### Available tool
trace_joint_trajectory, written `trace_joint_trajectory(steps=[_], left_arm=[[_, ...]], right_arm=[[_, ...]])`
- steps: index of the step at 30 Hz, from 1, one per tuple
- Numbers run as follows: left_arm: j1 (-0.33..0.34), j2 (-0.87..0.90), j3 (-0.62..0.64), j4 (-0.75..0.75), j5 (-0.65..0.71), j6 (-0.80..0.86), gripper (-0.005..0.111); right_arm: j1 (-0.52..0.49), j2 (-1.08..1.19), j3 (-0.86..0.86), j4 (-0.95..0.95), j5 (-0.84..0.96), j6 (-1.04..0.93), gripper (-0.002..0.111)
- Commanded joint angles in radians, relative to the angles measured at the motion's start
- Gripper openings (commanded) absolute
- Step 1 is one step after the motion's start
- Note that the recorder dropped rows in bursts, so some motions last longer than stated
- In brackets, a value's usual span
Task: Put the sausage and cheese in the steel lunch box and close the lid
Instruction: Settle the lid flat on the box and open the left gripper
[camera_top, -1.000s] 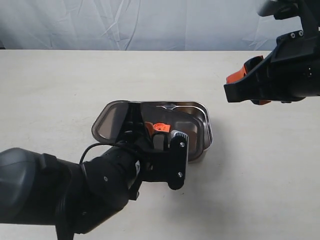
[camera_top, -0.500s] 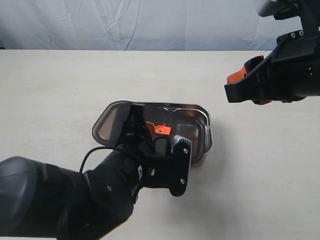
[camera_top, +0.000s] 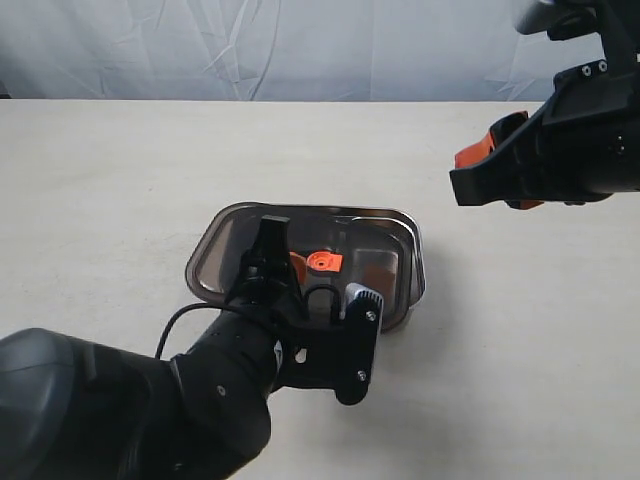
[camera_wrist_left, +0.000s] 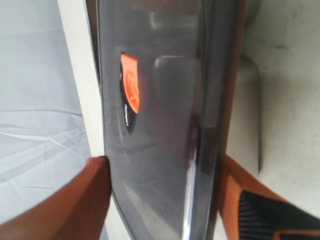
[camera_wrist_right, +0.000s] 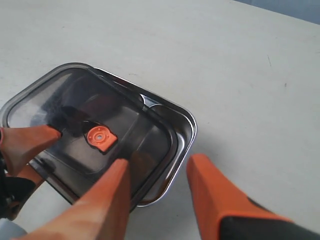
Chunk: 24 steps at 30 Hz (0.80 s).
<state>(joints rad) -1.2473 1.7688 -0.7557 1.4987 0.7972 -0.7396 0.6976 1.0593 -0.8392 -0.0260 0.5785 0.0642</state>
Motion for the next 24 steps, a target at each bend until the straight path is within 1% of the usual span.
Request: trace_joint_trajectory(steps=[1, 8, 12, 18, 22, 24], left_arm=[[-0.012, 0.0, 0.004, -0.023, 0.022, 0.014, 0.058], [-0.012, -0.001, 0.004, -0.052, 0.053, 0.027, 0.058], [-0.012, -0.032, 0.004, -0.061, 0.069, 0.027, 0.058], [-0.012, -0.058, 0.004, -0.138, 0.06, 0.048, 0.058], [-0.012, -0.058, 0.004, -0.215, 0.093, 0.083, 0.058], [-0.012, -0.058, 0.004, -0.22, 0.093, 0.093, 0.058]], right_arm=[[0.0, -0.007, -0.005, -0.017, -0.006, -0.001, 0.039], [0.0, -0.007, -0.005, -0.017, -0.006, -0.003, 0.039], [0.0, -0.007, -0.005, -0.017, -0.002, -0.003, 0.039], [0.0, -0.007, -0.005, -0.017, 0.003, -0.001, 0.039], [0.0, -0.007, -0.005, -0.017, 0.015, -0.001, 0.039], [0.0, -0.007, -0.005, -0.017, 0.015, -0.001, 0.039]])
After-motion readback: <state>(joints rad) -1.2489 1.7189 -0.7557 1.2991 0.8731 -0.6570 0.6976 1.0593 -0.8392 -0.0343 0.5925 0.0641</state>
